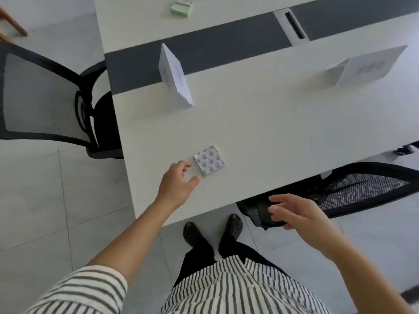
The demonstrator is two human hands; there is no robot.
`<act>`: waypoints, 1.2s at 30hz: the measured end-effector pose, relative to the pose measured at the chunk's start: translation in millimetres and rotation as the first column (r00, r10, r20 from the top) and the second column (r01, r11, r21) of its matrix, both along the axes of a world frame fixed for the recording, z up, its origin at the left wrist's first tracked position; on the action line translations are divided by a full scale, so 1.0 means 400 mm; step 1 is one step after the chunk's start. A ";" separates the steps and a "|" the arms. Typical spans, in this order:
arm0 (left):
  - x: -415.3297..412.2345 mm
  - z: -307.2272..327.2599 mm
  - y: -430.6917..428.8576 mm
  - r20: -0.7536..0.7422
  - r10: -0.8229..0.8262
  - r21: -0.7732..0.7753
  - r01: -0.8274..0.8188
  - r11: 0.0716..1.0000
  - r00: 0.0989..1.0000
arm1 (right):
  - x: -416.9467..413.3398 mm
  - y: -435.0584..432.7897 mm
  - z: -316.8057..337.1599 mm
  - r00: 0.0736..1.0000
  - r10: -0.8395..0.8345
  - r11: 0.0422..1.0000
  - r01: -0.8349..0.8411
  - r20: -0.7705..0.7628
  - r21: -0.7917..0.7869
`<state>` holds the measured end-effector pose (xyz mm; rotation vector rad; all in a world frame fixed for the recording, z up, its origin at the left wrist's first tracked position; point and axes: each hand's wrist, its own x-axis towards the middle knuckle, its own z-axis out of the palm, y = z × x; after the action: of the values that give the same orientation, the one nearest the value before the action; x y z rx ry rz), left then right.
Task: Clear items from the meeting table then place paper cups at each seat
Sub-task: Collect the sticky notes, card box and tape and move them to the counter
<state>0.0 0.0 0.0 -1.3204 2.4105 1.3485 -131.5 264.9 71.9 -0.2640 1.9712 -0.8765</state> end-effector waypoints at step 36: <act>-0.006 0.224 0.136 -0.275 -0.001 0.796 0.228 0.561 0.961 | 0.456 0.220 0.103 0.736 -0.677 0.734 0.674 -0.009 -0.076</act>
<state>-2.2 54.3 89.5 -0.7201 1.4719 2.2765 51.1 353.1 113.0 0.4521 2.0932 -1.4069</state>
